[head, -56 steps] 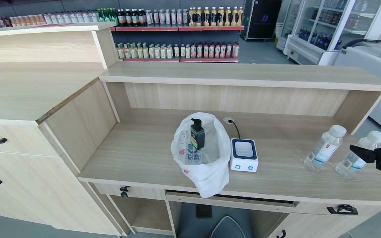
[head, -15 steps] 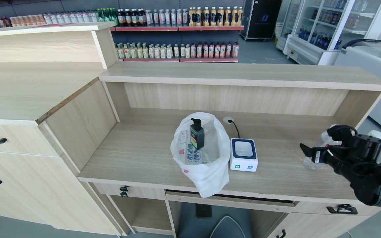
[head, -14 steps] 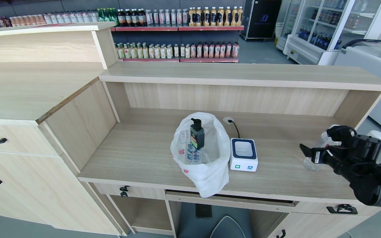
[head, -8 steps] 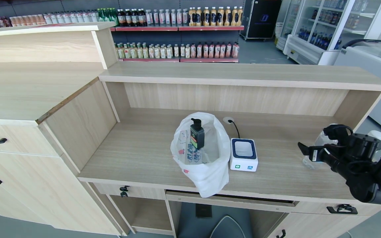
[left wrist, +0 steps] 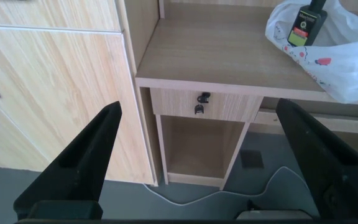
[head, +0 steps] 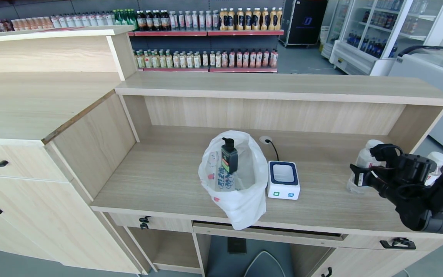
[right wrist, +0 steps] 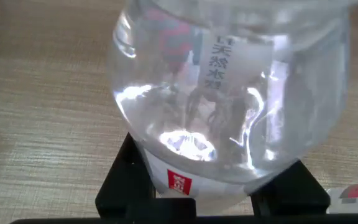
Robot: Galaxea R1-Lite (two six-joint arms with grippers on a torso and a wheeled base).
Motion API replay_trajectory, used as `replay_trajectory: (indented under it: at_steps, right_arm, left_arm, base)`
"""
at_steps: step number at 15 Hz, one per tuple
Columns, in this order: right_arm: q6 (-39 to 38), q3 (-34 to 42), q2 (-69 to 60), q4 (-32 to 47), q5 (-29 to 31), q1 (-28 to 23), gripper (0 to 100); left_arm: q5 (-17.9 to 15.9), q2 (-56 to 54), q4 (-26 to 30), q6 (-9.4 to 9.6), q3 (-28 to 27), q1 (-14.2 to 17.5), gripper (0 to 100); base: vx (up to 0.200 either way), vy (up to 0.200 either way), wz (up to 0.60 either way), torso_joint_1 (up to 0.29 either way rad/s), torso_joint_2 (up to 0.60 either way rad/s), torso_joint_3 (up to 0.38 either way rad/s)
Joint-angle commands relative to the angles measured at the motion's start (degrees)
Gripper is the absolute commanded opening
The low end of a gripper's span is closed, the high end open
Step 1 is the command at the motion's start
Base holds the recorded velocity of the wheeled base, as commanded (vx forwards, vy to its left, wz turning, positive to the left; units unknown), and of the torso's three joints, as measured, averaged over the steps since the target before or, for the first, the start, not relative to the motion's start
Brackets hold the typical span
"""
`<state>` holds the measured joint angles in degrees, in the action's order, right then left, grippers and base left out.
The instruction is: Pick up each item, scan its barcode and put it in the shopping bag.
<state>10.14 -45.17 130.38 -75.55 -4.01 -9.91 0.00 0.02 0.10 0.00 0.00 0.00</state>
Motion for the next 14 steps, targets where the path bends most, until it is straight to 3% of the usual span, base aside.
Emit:
replay_trajectory:
  at_steps: [1,5,10,11,14]
  right_arm:
    - [-0.21,-2.91,-0.12,1.37,-0.03,-0.20,0]
    - [-0.39,-7.48,-0.65,6.81,-1.00,-0.20,0]
    - [-0.47,-5.99,-2.76,9.36,-1.00,0.07,0]
    - [-1.62,-6.07,-4.87,11.82,-1.09,0.33,0]
    - [-14.80,-8.80,-20.25,31.25,-2.14,4.81,0]
  left_arm:
    - [0.00,-0.02,0.08,0.00,0.00,0.00,100]
    - [0.00,-0.02,-0.01,0.00,0.00,0.00,100]
    - [0.00,-0.02,-0.01,0.00,0.00,0.00,100]
    - [0.00,-0.02,-0.01,0.00,0.00,0.00,100]
    - [0.00,-0.02,-0.01,0.00,0.00,0.00,100]
  base:
    - [0.000,0.000,0.00,0.000,0.00,0.000]
    - [0.000,0.000,0.00,0.000,0.00,0.000]
    - [0.000,0.000,0.00,0.000,0.00,0.000]
    - [0.000,0.000,0.00,0.000,0.00,0.000]
    - [0.000,0.000,0.00,0.000,0.00,0.000]
